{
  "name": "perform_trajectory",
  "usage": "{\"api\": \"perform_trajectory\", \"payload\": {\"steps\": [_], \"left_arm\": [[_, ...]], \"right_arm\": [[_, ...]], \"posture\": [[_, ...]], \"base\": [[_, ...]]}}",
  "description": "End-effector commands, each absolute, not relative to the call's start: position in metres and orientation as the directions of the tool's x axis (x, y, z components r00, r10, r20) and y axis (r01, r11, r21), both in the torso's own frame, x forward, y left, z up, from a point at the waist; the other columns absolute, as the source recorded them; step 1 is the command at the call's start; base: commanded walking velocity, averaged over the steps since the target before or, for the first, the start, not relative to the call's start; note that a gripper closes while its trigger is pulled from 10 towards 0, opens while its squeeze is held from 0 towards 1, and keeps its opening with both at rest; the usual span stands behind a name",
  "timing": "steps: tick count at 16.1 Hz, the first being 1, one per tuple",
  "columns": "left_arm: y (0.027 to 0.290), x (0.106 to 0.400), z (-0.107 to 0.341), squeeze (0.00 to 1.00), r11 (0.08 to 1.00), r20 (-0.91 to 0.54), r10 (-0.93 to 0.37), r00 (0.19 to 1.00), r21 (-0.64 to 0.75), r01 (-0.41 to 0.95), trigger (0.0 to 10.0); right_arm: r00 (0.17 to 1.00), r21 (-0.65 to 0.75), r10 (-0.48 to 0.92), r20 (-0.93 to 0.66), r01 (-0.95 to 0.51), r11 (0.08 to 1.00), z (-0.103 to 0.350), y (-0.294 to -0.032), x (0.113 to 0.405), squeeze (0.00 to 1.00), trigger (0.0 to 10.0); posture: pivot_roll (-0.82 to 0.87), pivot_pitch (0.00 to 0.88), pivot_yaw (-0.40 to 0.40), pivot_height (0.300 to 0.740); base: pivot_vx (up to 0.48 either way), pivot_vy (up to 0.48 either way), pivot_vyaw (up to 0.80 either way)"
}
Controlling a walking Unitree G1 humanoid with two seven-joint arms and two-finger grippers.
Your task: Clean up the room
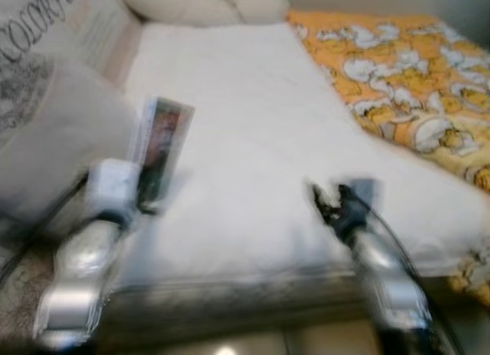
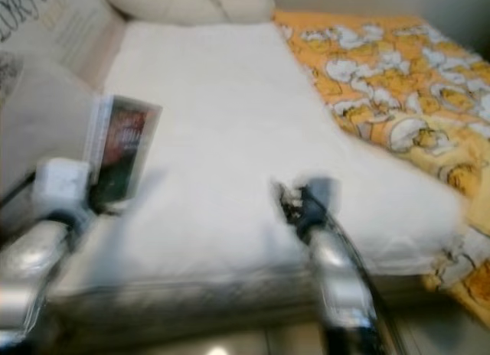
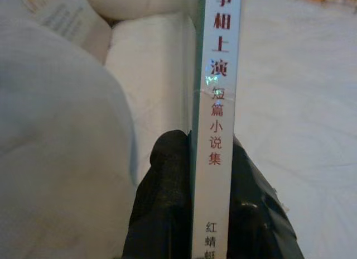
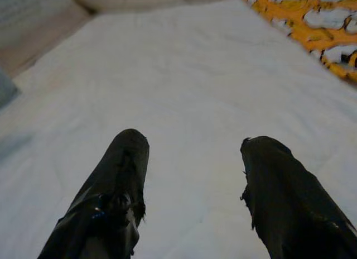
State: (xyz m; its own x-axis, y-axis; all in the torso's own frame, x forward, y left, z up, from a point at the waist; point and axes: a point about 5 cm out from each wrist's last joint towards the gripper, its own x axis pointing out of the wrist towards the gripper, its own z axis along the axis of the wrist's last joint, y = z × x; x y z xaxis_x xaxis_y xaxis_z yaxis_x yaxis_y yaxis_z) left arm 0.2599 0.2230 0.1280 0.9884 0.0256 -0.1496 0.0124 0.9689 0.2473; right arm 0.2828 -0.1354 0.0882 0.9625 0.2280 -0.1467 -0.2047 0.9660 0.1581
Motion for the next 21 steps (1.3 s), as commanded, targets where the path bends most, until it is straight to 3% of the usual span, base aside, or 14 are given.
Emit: {"api": "perform_trajectory", "payload": {"steps": [1,8,14,16,17,18,21], "left_arm": [[0.206,0.266,0.143,0.00,0.971,-0.070,-0.041,0.997,0.233,0.056,10.0],[0.208,0.263,0.141,0.00,0.973,-0.092,-0.023,0.996,0.227,0.043,10.0],[0.205,0.279,0.140,0.00,0.965,-0.151,-0.147,0.978,0.194,0.175,10.0],[0.199,0.300,0.138,0.00,0.963,-0.201,-0.228,0.953,0.096,0.250,10.0],[0.194,0.314,0.136,0.00,0.954,-0.232,-0.296,0.927,-0.018,0.300,10.0],[0.193,0.318,0.136,0.00,0.951,-0.238,-0.308,0.921,-0.044,0.307,10.0],[0.189,0.341,0.121,0.00,0.889,-0.326,-0.426,0.844,-0.322,0.325,10.0]], "right_arm": [[0.970,0.137,0.168,-0.177,-0.144,0.980,0.082,-0.156,0.279,0.00,10.0],[0.968,0.136,0.171,-0.185,-0.147,0.980,0.080,-0.159,0.275,0.00,10.0],[0.958,0.097,0.236,-0.163,-0.222,0.970,0.088,-0.162,0.273,0.00,10.0],[0.922,0.064,0.358,-0.148,-0.353,0.934,0.097,-0.161,0.269,0.00,10.0],[0.875,0.057,0.463,-0.144,-0.460,0.886,0.107,-0.161,0.266,0.00,10.0],[0.860,0.061,0.490,-0.142,-0.487,0.871,0.109,-0.162,0.265,0.00,10.0],[0.754,0.051,0.639,-0.153,-0.640,0.767,0.136,-0.173,0.252,0.00,10.0]], "posture": [[0.03,0.000,-0.043,0.740],[0.02,0.000,-0.032,0.740],[0.00,0.000,-0.010,0.740],[-0.02,0.000,-0.005,0.740],[-0.04,0.000,0.001,0.740],[-0.04,0.000,0.003,0.740],[-0.09,0.000,0.012,0.740]], "base": [[0.345,0.000,0.00],[0.096,0.000,0.00],[0.000,0.000,0.00],[0.000,0.000,0.00],[0.000,0.000,0.00],[0.000,0.000,0.00],[0.000,0.000,0.00]]}}
